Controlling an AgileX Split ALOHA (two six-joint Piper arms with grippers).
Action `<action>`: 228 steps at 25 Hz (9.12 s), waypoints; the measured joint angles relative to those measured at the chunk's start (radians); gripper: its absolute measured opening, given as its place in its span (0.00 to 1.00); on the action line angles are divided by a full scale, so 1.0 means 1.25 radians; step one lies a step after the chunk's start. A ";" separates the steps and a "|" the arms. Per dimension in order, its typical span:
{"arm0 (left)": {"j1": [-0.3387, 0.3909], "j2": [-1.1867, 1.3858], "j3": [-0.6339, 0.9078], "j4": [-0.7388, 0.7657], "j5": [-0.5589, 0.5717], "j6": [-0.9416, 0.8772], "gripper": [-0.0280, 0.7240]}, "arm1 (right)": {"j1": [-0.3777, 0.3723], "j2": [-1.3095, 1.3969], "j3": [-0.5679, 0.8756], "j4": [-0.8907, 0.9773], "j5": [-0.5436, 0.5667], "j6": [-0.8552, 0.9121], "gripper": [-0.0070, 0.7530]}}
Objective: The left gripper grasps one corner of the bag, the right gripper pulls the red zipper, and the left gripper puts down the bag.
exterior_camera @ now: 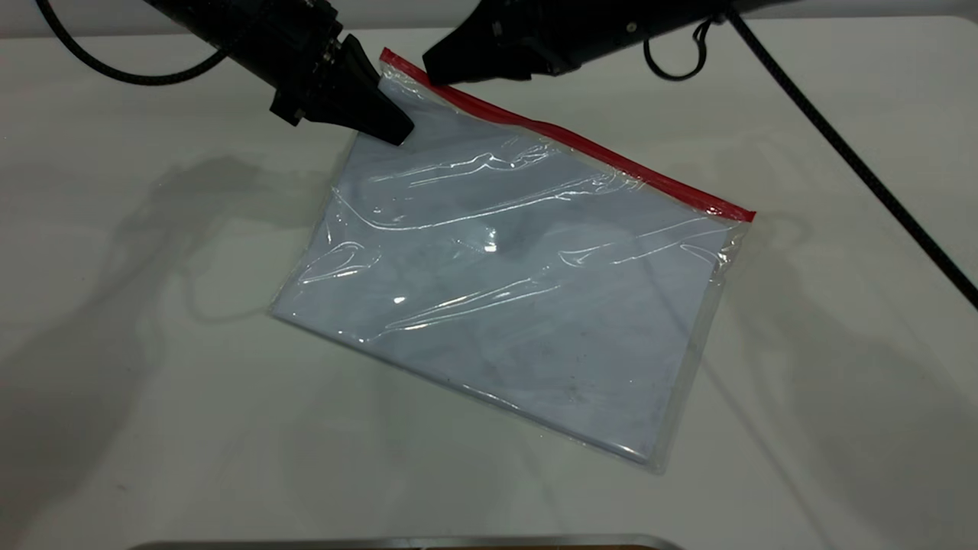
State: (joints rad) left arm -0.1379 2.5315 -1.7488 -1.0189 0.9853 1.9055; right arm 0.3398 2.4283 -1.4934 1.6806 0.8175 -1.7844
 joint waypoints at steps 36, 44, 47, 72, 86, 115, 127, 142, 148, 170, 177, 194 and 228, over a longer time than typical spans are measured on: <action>-0.001 0.000 0.000 -0.027 0.000 0.003 0.11 | 0.021 0.063 -0.045 0.056 -0.010 -0.013 0.26; -0.001 0.000 0.000 -0.029 0.003 0.003 0.11 | 0.015 0.063 -0.045 0.047 0.001 -0.027 0.21; -0.001 0.000 0.000 -0.029 0.006 0.003 0.11 | 0.014 0.063 -0.047 0.033 0.004 -0.027 0.21; 0.036 0.001 0.001 -0.045 0.041 0.004 0.11 | 0.004 0.063 -0.049 0.050 0.031 -0.031 0.20; 0.036 0.001 0.001 -0.045 0.039 0.003 0.11 | 0.006 0.063 -0.051 0.066 0.039 -0.068 0.44; 0.054 0.001 0.001 -0.068 0.074 0.003 0.11 | 0.028 0.065 -0.074 0.065 0.013 -0.076 0.05; 0.107 0.001 0.002 -0.199 0.135 0.029 0.11 | -0.011 0.086 -0.084 0.092 0.060 -0.077 0.05; 0.138 0.001 0.004 -0.303 0.131 0.065 0.11 | -0.108 0.125 -0.085 -0.056 0.042 -0.064 0.06; 0.138 0.001 0.004 -0.315 0.131 0.069 0.11 | -0.162 0.125 -0.085 -0.264 0.051 0.050 0.06; 0.139 0.000 0.004 -0.323 0.137 0.059 0.11 | -0.233 0.127 -0.120 -0.625 0.153 0.341 0.10; 0.140 -0.007 0.004 -0.238 0.129 -0.100 0.13 | -0.235 0.103 -0.176 -0.637 0.177 0.379 0.44; 0.143 -0.028 -0.024 -0.168 0.120 -0.654 0.73 | -0.178 -0.272 -0.239 -0.642 0.306 0.751 0.50; 0.214 -1.221 0.710 0.496 0.144 -1.150 0.70 | -0.165 -1.399 0.774 -1.319 0.290 1.435 0.50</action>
State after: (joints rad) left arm 0.1293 1.0057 -0.8614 -0.3991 1.1649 0.4681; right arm 0.1330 0.6798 -0.5263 0.0322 1.1799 0.0090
